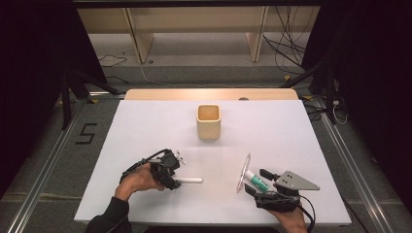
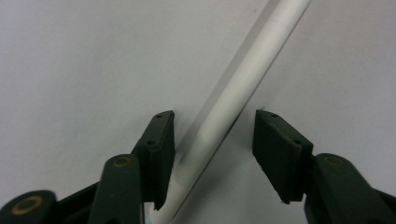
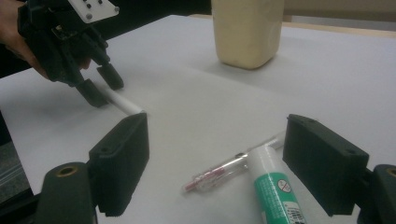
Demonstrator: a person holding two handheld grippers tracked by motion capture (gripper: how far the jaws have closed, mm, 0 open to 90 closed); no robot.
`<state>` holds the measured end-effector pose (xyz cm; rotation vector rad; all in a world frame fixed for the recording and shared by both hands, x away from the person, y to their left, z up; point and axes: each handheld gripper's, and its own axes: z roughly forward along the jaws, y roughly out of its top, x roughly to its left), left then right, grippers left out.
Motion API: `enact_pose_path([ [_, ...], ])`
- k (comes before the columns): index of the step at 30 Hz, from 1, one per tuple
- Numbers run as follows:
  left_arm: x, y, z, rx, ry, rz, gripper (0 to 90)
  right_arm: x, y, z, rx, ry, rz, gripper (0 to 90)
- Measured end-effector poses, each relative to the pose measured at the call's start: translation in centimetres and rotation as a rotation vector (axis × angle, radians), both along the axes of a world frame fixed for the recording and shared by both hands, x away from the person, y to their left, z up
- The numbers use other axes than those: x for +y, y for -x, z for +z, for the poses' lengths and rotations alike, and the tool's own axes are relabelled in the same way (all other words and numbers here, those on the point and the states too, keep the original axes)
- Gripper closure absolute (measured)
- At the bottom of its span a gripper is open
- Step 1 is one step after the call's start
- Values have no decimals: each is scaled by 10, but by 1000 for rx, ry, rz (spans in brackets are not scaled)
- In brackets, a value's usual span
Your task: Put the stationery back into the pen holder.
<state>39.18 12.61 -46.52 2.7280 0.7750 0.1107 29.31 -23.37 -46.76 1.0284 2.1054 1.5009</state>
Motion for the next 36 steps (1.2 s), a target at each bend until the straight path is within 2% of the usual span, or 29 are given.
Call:
enact_pose_path([
  [6,-2,-1,1,3,-23,0,545,0,0,0,0,3,-1,235],
  [12,-5,4,1,-7,-28,-46,652,1,0,0,1,8,1,237],
  [17,-5,6,2,-16,-32,-99,707,2,1,0,0,10,-1,238],
  [22,-6,7,1,-16,-21,-118,768,2,1,0,1,10,1,238],
  [29,-6,8,2,-27,-22,-138,778,2,1,0,1,10,0,238],
  [34,-6,6,2,-44,9,-119,780,2,1,0,1,9,1,238],
  [36,-5,6,4,-52,42,-106,780,2,1,0,0,10,1,238],
])
